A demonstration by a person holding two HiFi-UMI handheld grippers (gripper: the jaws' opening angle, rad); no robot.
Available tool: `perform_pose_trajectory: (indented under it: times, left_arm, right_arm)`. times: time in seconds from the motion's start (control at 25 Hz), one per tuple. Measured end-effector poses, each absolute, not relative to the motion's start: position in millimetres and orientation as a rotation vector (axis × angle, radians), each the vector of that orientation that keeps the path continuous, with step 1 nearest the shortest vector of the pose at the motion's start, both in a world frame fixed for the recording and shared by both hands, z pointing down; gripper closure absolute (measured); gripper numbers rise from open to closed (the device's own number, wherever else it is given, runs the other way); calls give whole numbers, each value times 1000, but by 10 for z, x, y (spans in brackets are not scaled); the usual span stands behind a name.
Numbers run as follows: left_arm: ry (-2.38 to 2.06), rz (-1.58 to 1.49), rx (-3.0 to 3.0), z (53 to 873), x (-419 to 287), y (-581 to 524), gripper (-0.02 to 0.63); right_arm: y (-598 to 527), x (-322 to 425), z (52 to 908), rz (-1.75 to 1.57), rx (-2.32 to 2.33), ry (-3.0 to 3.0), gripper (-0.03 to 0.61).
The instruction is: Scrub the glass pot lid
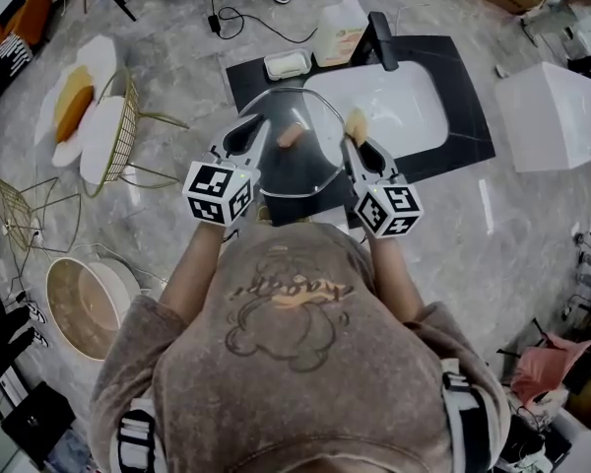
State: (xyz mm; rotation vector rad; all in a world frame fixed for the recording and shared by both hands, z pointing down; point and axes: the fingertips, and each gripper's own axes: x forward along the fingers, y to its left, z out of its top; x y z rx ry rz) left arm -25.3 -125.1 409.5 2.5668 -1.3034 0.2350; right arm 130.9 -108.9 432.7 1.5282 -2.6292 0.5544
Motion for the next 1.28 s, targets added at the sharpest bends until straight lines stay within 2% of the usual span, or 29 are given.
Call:
perform_pose_trajectory:
  times: [0.04,0.12,0.36,0.44,1.28]
  left_arm:
    - [-1293,242,2570,4107,-246,-1254,587]
    - [-1269,256,2574,4133,-222,-1258,514]
    - [-1169,334,2591,4321,-82,-1280,383]
    - [-1131,371,2597,4414,-23,-1284,357]
    - [-940,800,2466,5773,289,-1363,345]
  right_arm:
    - [-1086,1310,4337,558,1530,-2626,528]
    - [-1080,1314,4346,559,1532,-2622,528]
    - [-1112,1342,4359,562,1547,-2611,527]
    - [-1107,1350,4366,565,1553,-2607,527]
    - [-1015,1617,4515,629,1645,-2531,526]
